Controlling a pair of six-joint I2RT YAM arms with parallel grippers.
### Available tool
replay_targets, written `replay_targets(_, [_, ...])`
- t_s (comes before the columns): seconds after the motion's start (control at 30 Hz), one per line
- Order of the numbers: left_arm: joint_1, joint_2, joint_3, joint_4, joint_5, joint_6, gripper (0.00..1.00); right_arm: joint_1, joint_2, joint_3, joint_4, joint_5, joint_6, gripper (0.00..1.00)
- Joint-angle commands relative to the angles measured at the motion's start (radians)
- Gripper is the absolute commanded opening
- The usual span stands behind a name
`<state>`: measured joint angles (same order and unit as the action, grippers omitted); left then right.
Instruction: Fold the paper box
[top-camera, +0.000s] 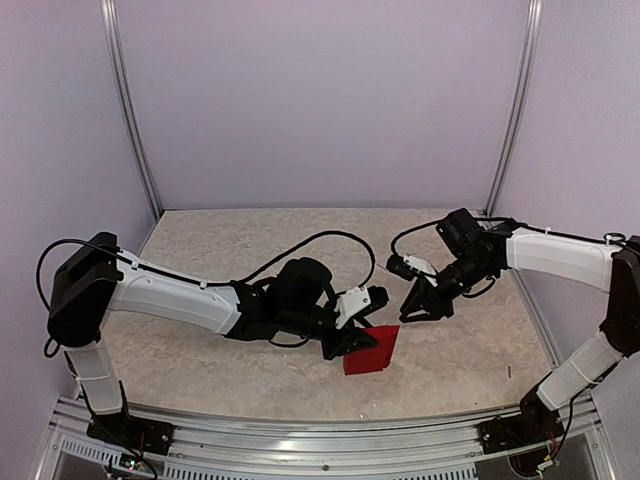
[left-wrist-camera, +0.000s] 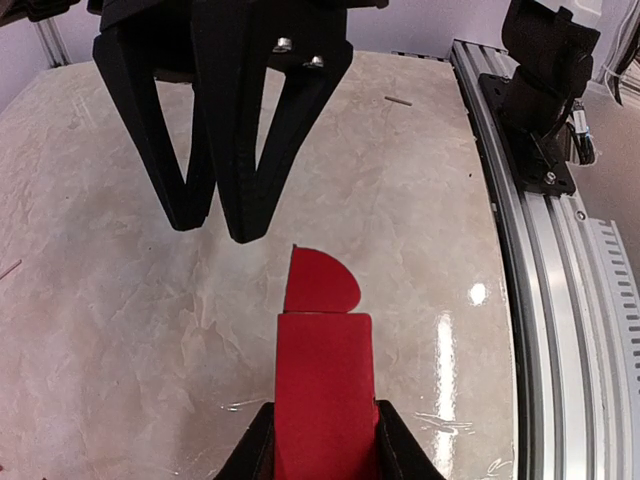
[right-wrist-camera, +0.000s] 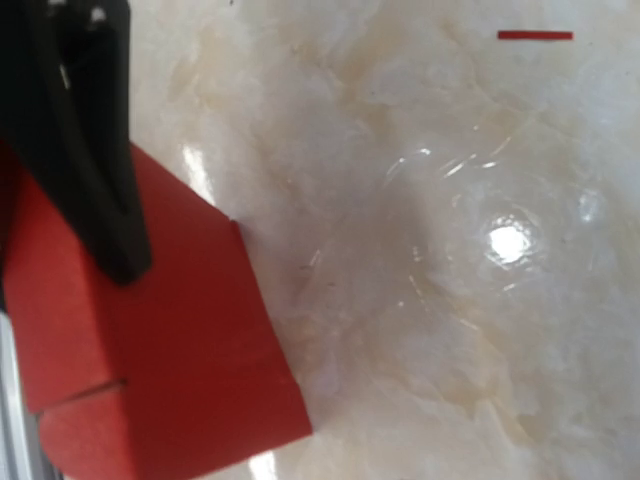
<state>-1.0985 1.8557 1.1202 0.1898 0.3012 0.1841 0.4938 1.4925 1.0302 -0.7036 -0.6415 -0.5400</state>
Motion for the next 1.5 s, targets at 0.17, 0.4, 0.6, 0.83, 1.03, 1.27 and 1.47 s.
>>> replay_targets(0.17, [0.013, 0.043, -0.008, -0.146, 0.009, 0.008, 0.28, -0.056, 0.1, 0.096, -0.107, -0.181, 0.048, 0.35])
replay_targets(0.4, [0.011, 0.045, 0.0, -0.157, 0.007, 0.008, 0.28, -0.057, 0.148, 0.102, -0.185, -0.305, -0.016, 0.4])
replay_targets(0.6, [-0.001, 0.072, 0.059, -0.253, -0.033, 0.021, 0.28, -0.056, 0.144, 0.087, -0.186, -0.296, -0.024, 0.39])
replay_targets(0.83, [-0.01, 0.095, 0.09, -0.28, -0.043, 0.023, 0.28, -0.055, 0.136, 0.074, -0.178, -0.3, -0.02, 0.28])
replay_targets(1.03, [-0.009, 0.099, 0.091, -0.28, -0.045, 0.018, 0.28, -0.05, 0.123, 0.063, -0.179, -0.286, -0.023, 0.29])
replay_targets(1.27, [-0.005, 0.107, 0.087, -0.271, -0.039, 0.014, 0.28, -0.045, 0.119, 0.057, -0.181, -0.266, -0.024, 0.28])
replay_targets(1.47, [-0.002, 0.106, 0.091, -0.265, -0.033, 0.007, 0.28, -0.038, 0.109, 0.059, -0.169, -0.246, -0.004, 0.26])
